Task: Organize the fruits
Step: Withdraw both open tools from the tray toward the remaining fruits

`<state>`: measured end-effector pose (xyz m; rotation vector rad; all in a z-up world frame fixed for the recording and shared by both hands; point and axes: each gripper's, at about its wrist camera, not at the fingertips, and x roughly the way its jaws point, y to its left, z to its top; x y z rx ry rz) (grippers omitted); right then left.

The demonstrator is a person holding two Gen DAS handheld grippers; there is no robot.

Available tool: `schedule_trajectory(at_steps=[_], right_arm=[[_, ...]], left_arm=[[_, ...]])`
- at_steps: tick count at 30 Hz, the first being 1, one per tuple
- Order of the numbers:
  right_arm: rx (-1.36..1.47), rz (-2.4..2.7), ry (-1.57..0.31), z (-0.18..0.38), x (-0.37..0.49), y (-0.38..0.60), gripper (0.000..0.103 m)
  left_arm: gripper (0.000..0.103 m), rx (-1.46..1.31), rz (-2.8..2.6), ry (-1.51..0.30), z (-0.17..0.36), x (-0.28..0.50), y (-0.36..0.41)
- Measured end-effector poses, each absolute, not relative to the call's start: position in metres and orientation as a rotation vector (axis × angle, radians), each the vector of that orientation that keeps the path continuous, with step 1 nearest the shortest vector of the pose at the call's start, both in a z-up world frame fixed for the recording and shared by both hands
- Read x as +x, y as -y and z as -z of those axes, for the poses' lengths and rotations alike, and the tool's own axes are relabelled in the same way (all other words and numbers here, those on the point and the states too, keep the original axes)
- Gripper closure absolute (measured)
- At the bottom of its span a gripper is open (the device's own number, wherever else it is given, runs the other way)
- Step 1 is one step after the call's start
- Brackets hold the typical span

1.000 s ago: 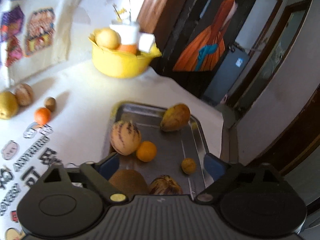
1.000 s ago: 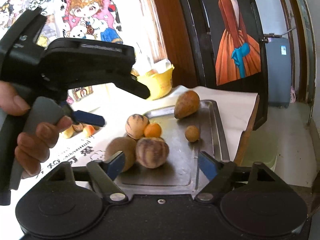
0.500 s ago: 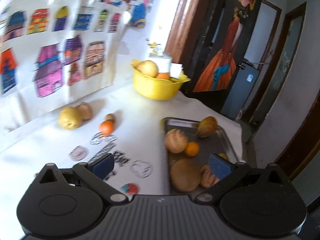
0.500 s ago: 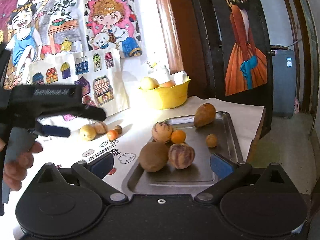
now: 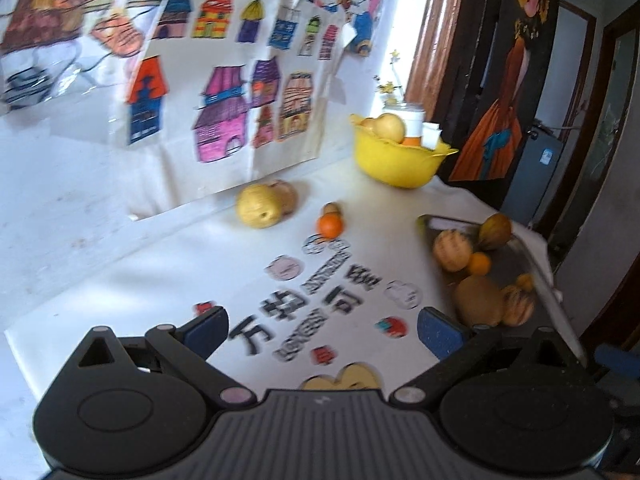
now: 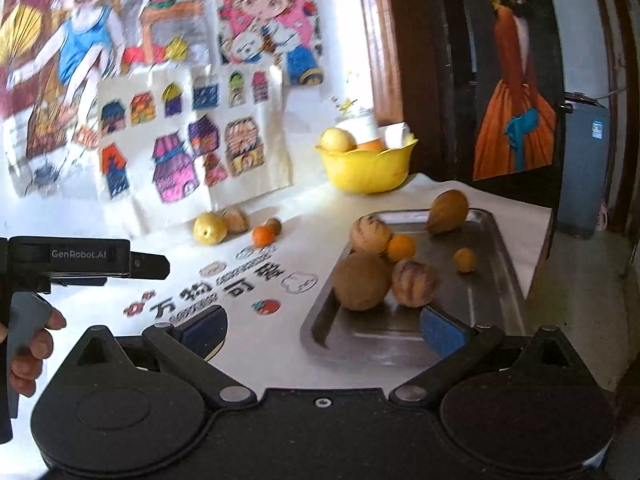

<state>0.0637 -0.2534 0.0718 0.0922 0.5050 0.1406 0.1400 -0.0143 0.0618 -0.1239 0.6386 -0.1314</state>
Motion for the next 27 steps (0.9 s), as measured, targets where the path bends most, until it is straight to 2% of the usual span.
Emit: schedule_trajectory(at_steps=[16,27], right_arm=[[-0.062,-0.259,-0.610,-0.064,0.083,0.193,0.001],[-0.193,-0.385,-0.664,-0.104,0.130,0.190,0.001]], left_arm=[[0.000,-0.056,-0.010,-0.681,-0.030,0.128,-0.059],[0.001,0.008,0.021,-0.643,-0.032,0.133,-0.075]])
